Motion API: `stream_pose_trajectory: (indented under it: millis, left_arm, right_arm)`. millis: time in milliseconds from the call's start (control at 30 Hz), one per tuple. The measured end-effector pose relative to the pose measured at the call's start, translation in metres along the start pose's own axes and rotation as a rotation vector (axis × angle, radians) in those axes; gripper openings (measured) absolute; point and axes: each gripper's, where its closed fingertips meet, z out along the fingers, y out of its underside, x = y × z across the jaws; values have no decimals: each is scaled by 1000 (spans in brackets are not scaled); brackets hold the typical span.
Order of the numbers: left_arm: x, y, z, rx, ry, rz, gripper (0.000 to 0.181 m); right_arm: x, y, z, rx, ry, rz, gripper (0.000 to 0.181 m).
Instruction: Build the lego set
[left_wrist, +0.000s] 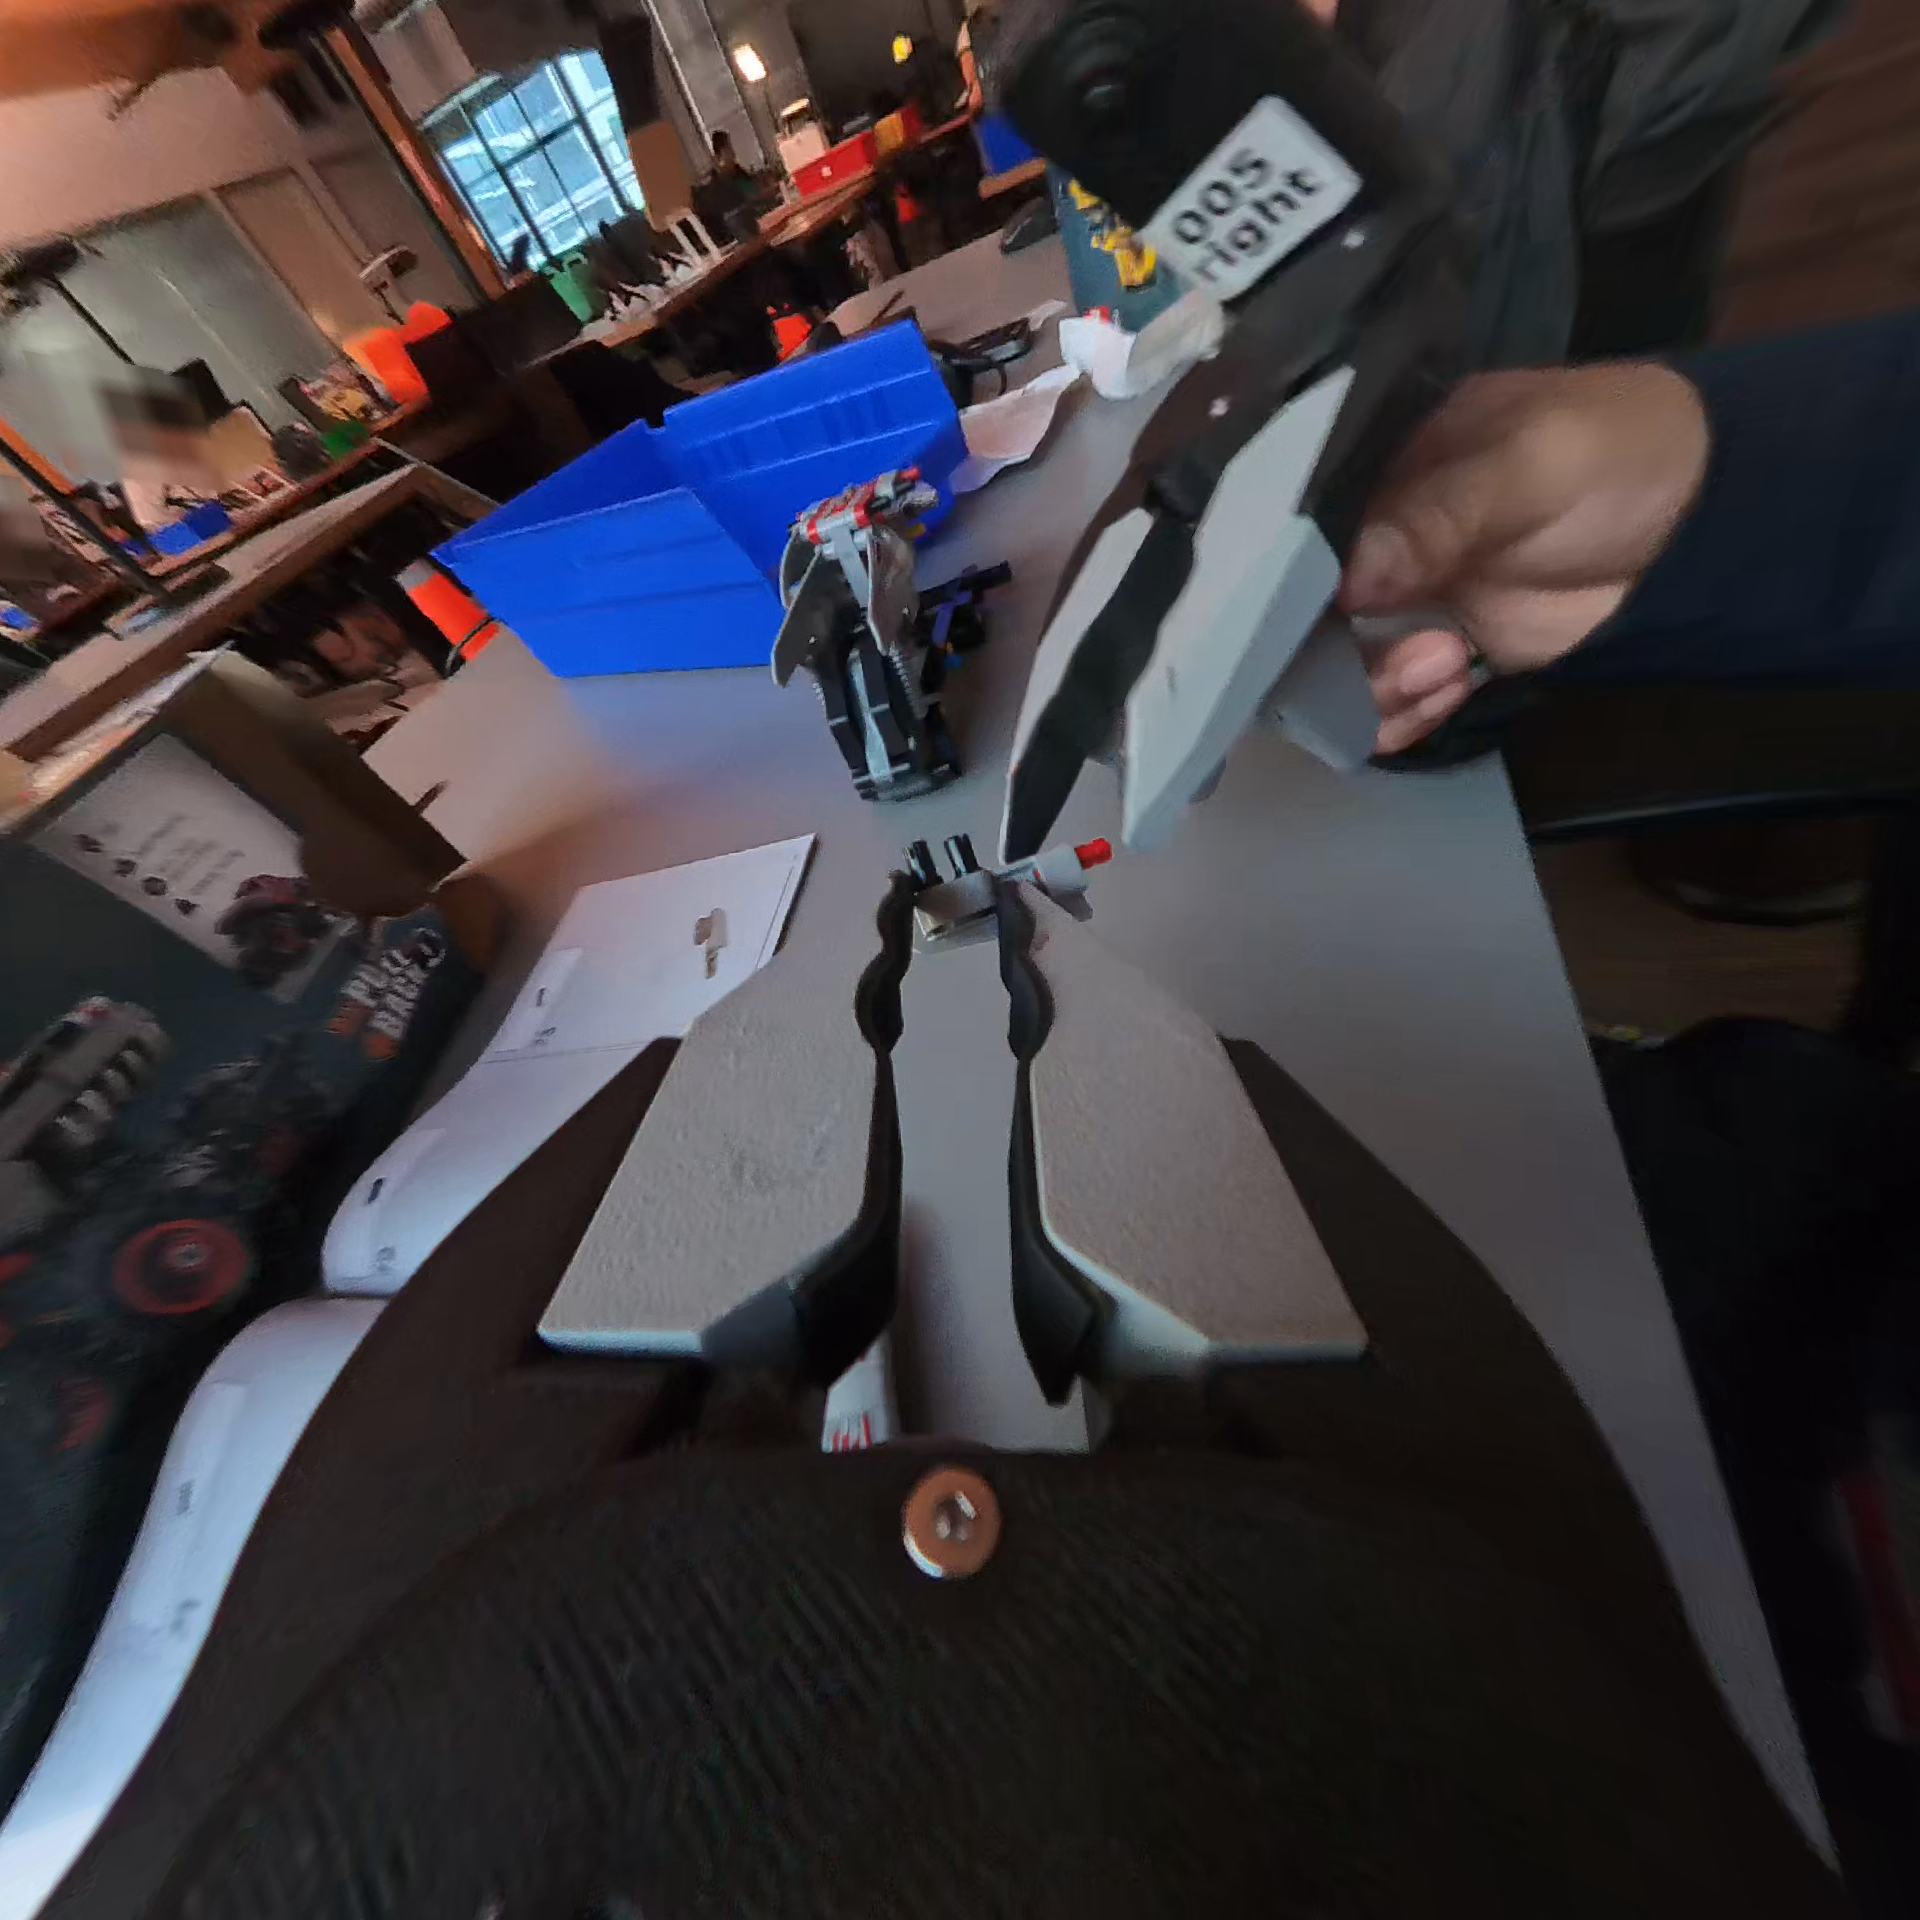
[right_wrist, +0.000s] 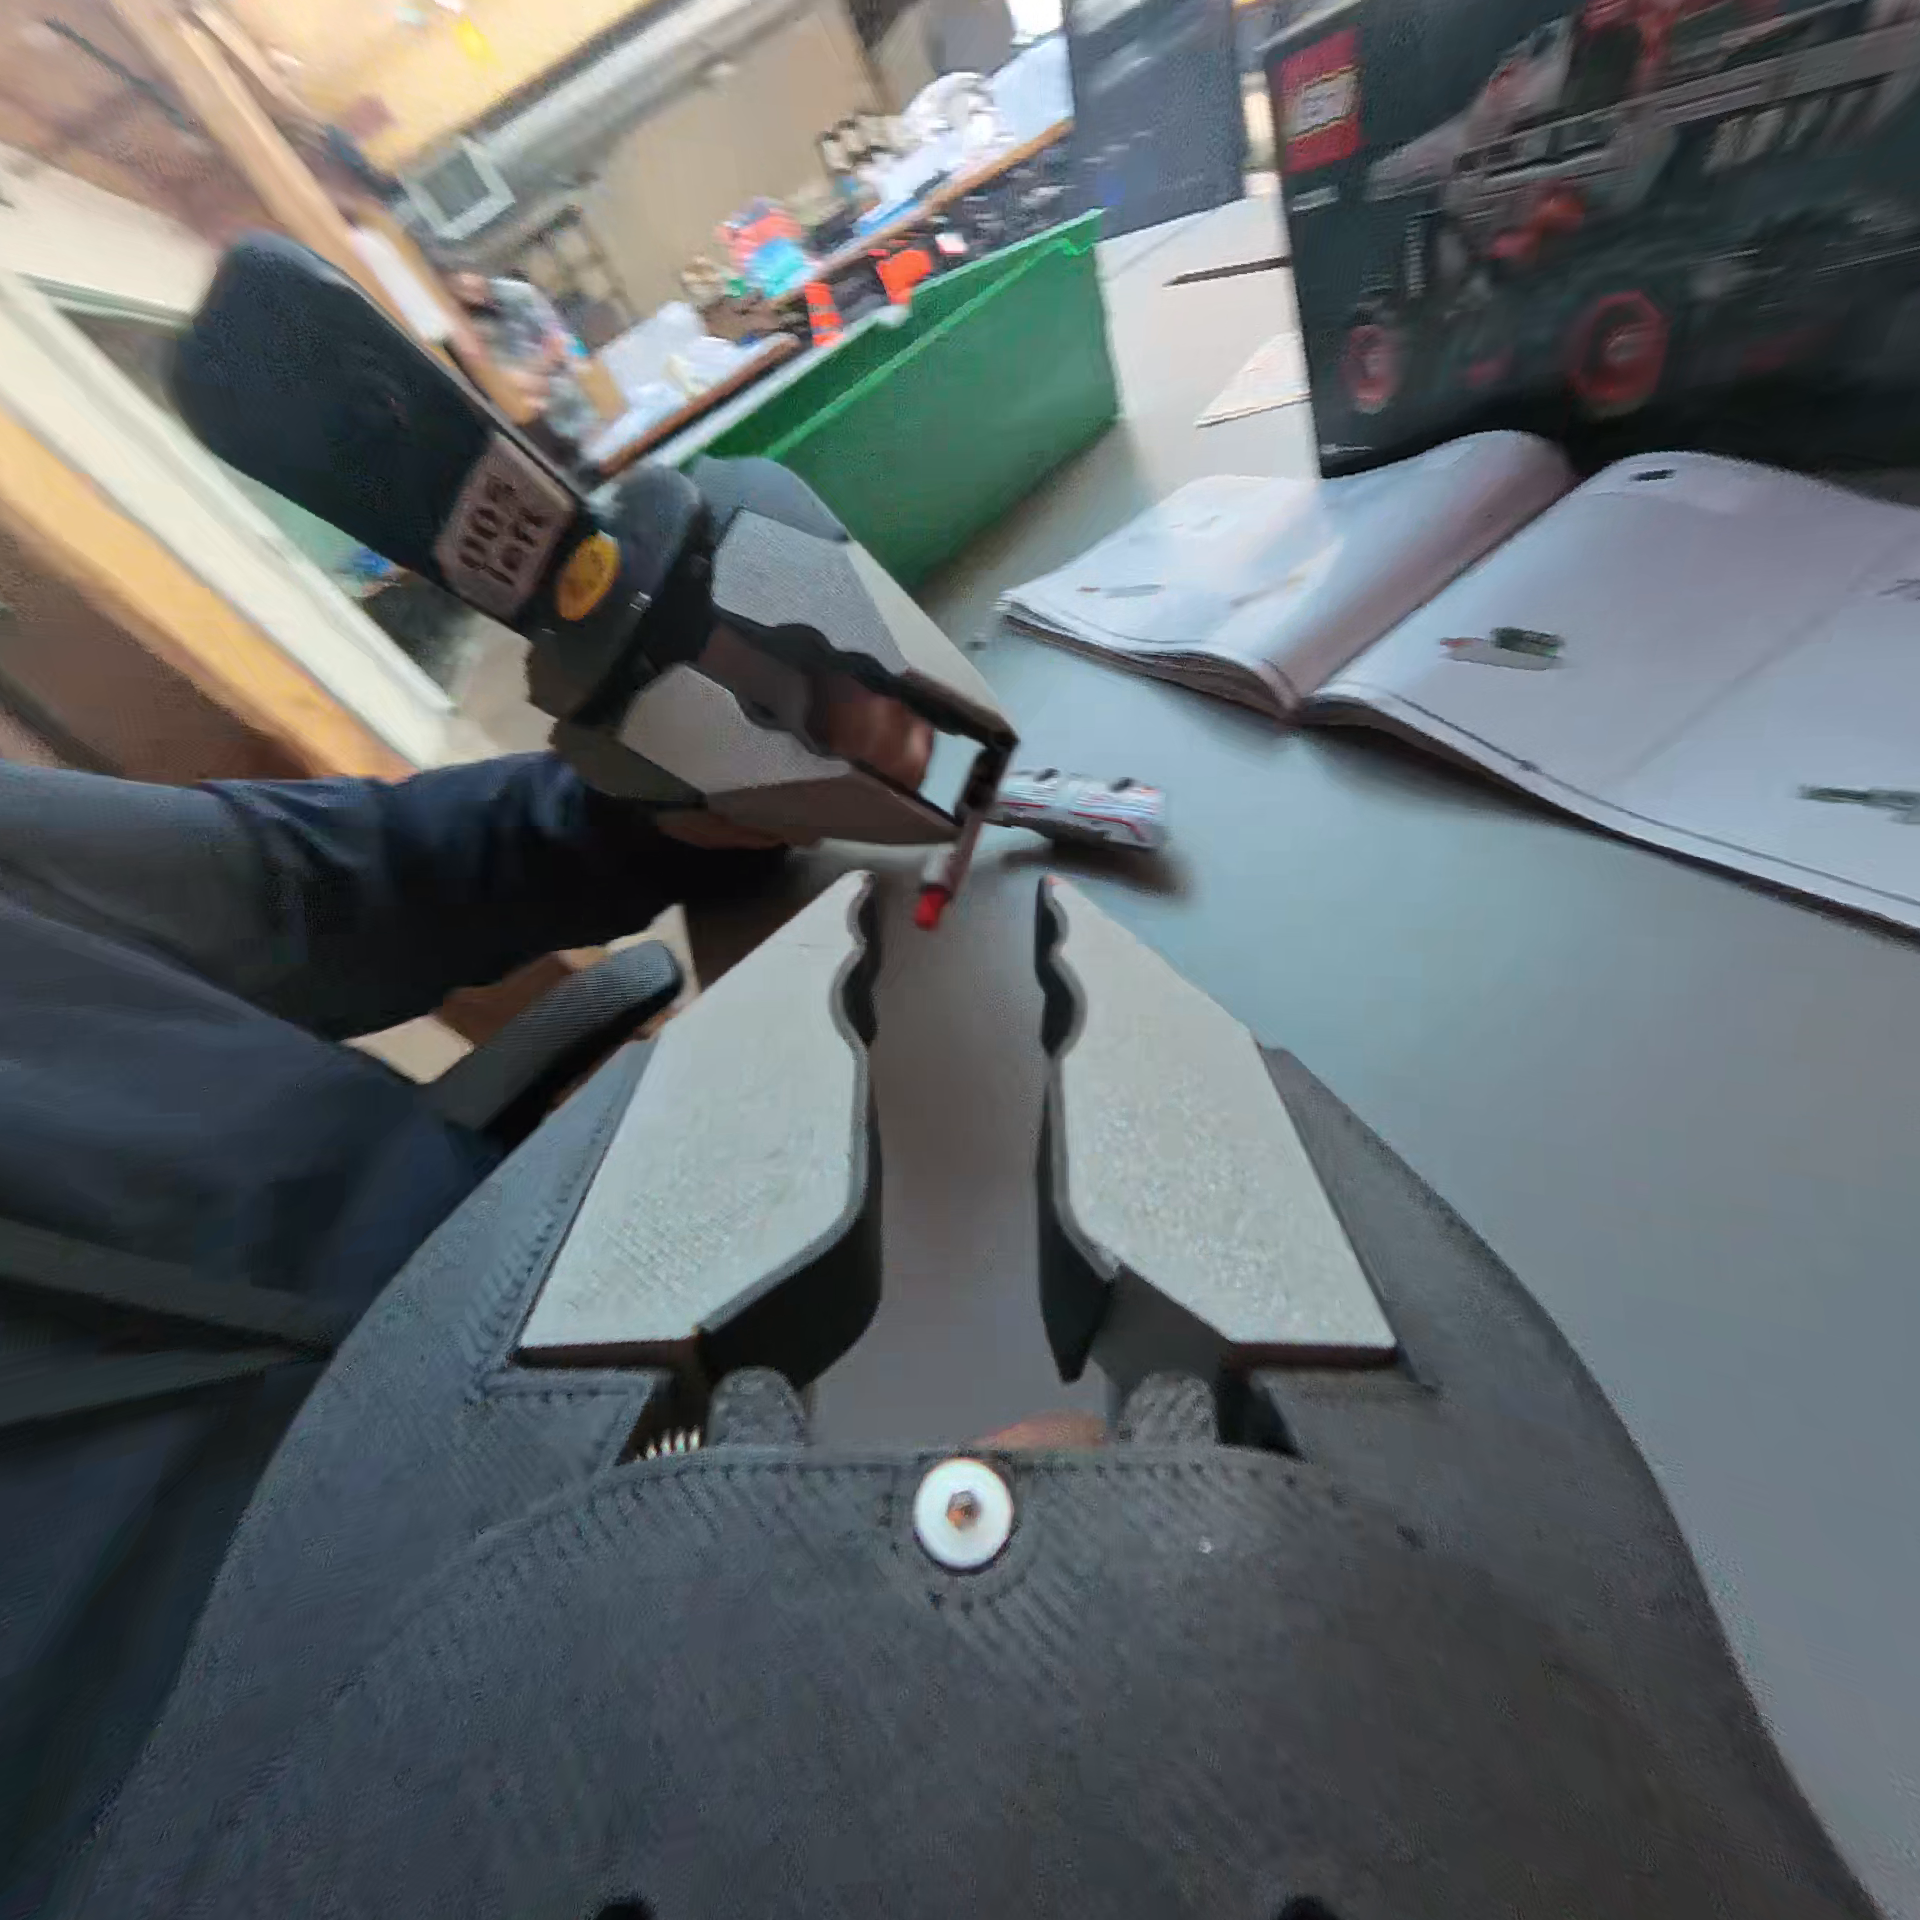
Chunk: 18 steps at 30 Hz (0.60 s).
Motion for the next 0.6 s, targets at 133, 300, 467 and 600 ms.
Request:
stream_pose_trajectory:
  millis: [133, 300, 467, 600]
  left_arm:
    - [-3, 17, -7, -75, -20, 17, 13]
    - [-20, 34, -20, -92, 27, -87, 13]
    - [-33, 37, -32, -55, 40, -196, 13]
    - [-30, 33, -44, -2, 108, -269, 13]
  right_arm:
    - [-7, -3, 17, -55, -193, 12, 0]
    - [-7, 19, 43, -272, -228, -173, 1]
    - [-9, 28, 61, -369, -251, -298, 12]
    - [12, 13, 66, -314, -107, -555, 35]
